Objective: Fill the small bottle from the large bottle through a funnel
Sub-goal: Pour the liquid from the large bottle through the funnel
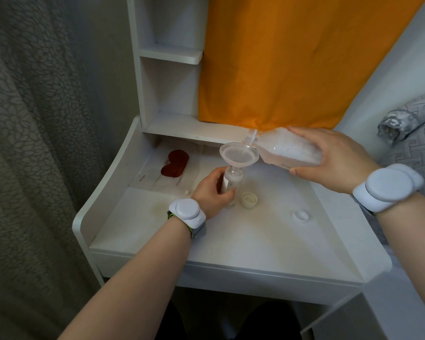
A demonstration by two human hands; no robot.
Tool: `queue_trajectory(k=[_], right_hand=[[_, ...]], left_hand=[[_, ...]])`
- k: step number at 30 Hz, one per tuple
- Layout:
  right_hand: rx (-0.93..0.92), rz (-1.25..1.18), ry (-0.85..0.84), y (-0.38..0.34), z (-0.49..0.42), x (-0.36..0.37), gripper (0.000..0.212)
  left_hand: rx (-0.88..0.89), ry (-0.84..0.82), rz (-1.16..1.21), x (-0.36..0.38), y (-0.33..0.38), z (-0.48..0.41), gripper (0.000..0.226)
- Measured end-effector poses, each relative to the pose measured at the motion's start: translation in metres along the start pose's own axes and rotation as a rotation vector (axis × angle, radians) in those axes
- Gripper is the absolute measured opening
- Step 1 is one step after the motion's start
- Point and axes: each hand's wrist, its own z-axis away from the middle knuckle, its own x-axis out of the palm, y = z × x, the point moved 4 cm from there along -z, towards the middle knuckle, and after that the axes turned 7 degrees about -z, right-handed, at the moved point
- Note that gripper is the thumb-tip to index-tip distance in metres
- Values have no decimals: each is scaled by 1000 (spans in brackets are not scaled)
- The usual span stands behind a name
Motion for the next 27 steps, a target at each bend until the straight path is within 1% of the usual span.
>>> queue_trajectory(k=[14,27], right_hand=[[-7,16,7,0,-1,-1,77],[-7,5,-4,-1,-1,-2,77]], left_hand=[[-12,-2,-7,0,2,0,41],[-18,-11,-15,0,1,0,44]])
